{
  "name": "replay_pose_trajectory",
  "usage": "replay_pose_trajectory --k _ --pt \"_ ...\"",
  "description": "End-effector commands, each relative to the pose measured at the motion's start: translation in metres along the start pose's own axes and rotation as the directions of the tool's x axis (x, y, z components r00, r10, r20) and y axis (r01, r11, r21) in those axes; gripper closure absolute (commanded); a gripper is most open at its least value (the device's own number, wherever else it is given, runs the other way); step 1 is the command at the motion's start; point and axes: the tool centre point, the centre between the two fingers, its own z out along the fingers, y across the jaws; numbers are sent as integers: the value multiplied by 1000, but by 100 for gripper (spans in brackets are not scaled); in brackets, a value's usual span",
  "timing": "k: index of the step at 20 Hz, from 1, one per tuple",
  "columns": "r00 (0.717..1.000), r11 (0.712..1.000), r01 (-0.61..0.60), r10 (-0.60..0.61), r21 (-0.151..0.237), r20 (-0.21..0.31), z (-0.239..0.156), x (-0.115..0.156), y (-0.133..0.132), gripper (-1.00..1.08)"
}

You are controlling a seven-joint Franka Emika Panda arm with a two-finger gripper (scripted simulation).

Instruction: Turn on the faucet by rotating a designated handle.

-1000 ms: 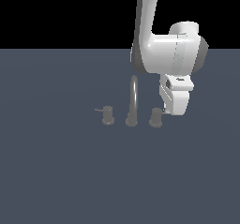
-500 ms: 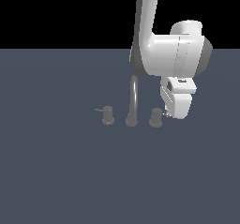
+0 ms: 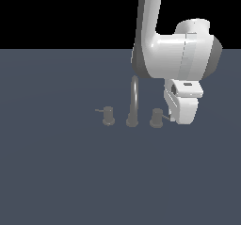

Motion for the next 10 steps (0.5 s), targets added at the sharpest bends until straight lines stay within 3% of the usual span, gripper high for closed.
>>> replay_pose_trajectory --k 1,7,8,9,10 --pt "1000 1000 14 -14 -7 6 0 -17 7 108" --pt "1000 1000 20 -20 -14 10 -1 -39 23 108" --pt "1000 1000 20 -20 -14 10 -1 -39 23 108" --pt "1000 1000 -10 10 -7 1 0 -18 20 108" --pt "1000 1000 -6 6 -8 2 -1 -25 19 108"
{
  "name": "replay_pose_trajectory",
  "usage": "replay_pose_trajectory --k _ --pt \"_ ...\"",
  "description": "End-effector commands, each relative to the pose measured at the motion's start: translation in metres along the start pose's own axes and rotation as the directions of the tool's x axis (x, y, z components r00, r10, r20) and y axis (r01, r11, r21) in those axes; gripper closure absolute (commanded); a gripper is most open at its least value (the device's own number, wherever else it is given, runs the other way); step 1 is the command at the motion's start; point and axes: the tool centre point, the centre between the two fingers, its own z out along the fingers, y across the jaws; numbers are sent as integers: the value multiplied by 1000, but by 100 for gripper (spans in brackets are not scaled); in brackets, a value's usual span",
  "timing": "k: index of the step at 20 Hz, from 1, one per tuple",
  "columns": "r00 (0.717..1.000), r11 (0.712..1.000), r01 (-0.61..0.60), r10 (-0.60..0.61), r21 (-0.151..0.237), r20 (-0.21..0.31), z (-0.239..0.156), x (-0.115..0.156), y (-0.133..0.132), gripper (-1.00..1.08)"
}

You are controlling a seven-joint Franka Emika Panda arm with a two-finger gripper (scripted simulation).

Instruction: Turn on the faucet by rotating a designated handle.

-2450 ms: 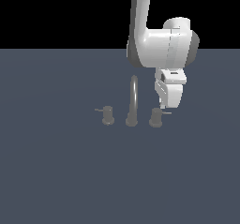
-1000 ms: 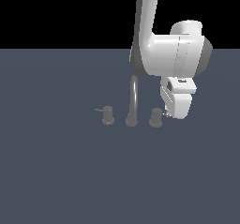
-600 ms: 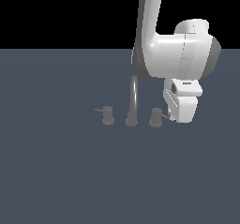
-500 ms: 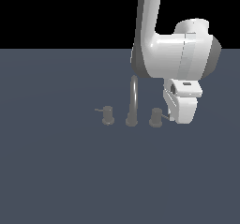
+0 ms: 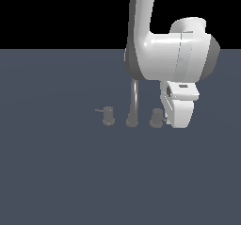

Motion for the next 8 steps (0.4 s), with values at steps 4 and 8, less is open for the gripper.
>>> replay_pose_trajectory --k 4,8 --pt "1000 1000 22 -22 -4 7 -1 -37 -4 108" --pt "999 999 33 -33 -7 11 -1 -59 -5 108"
